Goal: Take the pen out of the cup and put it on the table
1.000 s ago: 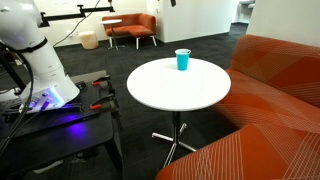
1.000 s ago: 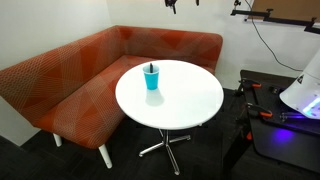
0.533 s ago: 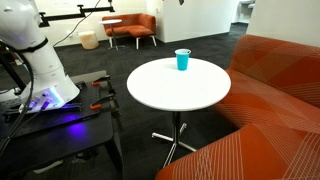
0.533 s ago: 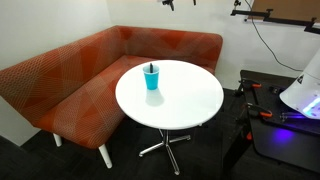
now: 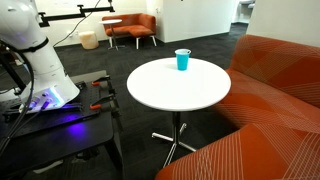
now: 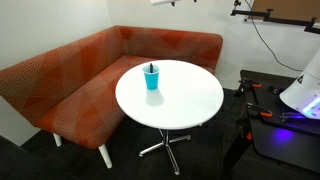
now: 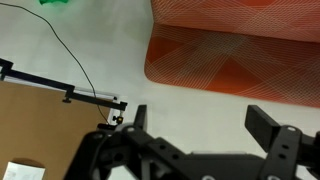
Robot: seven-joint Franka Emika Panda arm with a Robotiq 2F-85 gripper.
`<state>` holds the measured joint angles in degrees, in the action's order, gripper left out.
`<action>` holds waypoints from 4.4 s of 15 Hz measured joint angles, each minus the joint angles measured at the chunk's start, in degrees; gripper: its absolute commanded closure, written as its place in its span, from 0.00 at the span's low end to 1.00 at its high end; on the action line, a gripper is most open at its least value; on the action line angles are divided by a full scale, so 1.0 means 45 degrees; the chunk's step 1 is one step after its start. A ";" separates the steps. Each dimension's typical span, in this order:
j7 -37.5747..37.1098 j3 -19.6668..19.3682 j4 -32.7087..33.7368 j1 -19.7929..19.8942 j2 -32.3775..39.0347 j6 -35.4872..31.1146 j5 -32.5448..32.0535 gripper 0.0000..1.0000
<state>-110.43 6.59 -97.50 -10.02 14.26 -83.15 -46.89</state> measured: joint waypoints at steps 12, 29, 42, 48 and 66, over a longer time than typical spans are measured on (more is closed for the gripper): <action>-0.2919 -0.0023 0.0548 -0.0781 0.1388 -0.0002 -0.0601 0.00; -0.2965 0.0007 0.2409 -0.1853 0.4612 -0.1438 -0.1828 0.00; -0.1797 -0.0054 0.0625 -0.1489 0.4588 -0.5174 -0.2531 0.00; -0.1823 -0.0280 -0.0083 -0.1038 0.4371 -0.7158 -0.2568 0.00; -0.1822 -0.0450 -0.0226 -0.0910 0.4412 -0.7916 -0.2558 0.37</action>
<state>-118.63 4.57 -98.51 -14.11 34.12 -118.77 -58.41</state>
